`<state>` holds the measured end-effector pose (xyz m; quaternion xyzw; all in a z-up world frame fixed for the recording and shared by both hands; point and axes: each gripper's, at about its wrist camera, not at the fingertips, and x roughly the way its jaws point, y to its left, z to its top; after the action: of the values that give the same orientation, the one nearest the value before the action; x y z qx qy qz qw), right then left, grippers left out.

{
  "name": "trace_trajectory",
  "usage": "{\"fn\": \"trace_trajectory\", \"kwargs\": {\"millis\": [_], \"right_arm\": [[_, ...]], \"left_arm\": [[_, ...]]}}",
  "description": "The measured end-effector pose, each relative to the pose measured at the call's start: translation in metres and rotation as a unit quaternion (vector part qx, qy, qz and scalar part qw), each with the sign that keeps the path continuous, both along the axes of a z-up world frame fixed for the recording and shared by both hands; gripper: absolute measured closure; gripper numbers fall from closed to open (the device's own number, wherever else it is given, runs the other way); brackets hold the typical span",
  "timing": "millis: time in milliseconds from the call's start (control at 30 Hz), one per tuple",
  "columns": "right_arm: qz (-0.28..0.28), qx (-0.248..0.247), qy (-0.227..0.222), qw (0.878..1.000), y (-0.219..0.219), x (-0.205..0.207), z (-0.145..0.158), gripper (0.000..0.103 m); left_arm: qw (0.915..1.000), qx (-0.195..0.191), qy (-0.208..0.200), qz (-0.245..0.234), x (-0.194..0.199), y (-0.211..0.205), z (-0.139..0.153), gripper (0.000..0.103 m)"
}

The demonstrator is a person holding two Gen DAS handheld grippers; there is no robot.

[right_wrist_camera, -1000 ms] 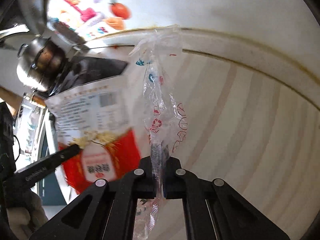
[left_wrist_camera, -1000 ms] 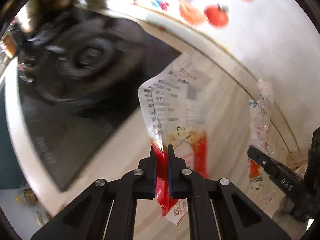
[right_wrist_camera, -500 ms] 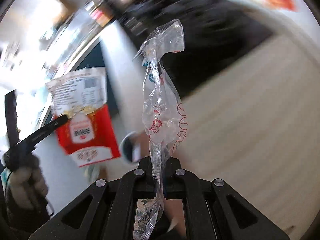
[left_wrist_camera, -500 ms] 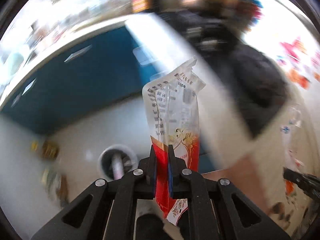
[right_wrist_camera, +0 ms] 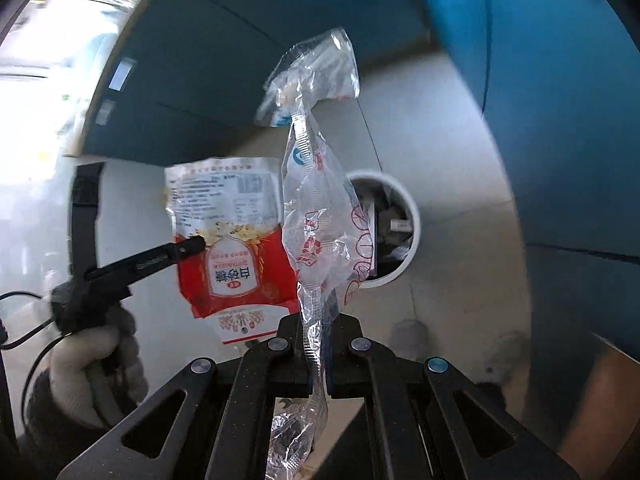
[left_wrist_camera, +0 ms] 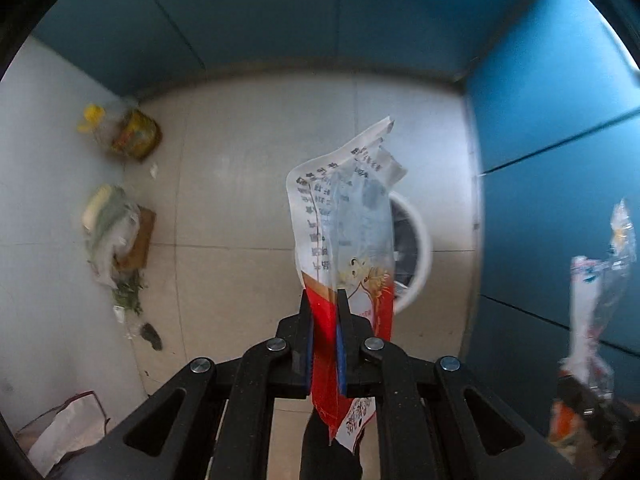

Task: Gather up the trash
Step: 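Carry the snack bag and wrapper over the bin and open both tools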

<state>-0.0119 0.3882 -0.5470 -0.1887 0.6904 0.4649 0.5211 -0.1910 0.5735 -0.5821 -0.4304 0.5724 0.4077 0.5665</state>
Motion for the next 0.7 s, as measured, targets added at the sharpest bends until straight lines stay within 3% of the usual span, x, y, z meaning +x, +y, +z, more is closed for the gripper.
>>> {"fn": "trace_trajectory", "kwargs": {"millis": [167,267,400,567,600,633,667,700], "right_arm": [[0.014,-0.079,0.019,0.997,0.027,-0.016,-0.173,0.100],[0.006,-0.115,0.030,0.993,0.032,-0.013,-0.247,0.100],[0.011,-0.142,0.047,0.989,0.055,-0.014,-0.306,0.100],[0.038,-0.173,0.035,0.984,0.066,-0.029,-0.348,0.098],[0.036,-0.177,0.036,0.983,0.071,-0.023,-0.351,0.091],[0.036,-0.183,0.027,0.982,0.073,-0.023,-0.354,0.083],[0.036,-0.187,0.021,0.981,0.081,-0.023,-0.353,0.059],[0.032,-0.186,0.020,0.982,0.088,-0.024,-0.353,0.040]], "left_arm": [[0.9975,-0.070,0.007,0.010,-0.006,0.032,-0.127,0.097],[0.9950,-0.098,0.017,-0.005,0.000,0.039,-0.176,0.097],[0.9933,-0.109,0.029,-0.025,0.008,0.042,-0.213,0.090],[0.9927,-0.105,0.029,-0.053,0.017,0.042,-0.219,0.087],[0.9927,-0.104,0.032,-0.053,0.012,0.044,-0.220,0.087],[0.9929,-0.101,0.037,-0.052,0.010,0.046,-0.219,0.078],[0.9933,-0.096,0.037,-0.052,0.009,0.047,-0.217,0.070],[0.9941,-0.087,0.036,-0.054,0.007,0.049,-0.213,0.047]]}}
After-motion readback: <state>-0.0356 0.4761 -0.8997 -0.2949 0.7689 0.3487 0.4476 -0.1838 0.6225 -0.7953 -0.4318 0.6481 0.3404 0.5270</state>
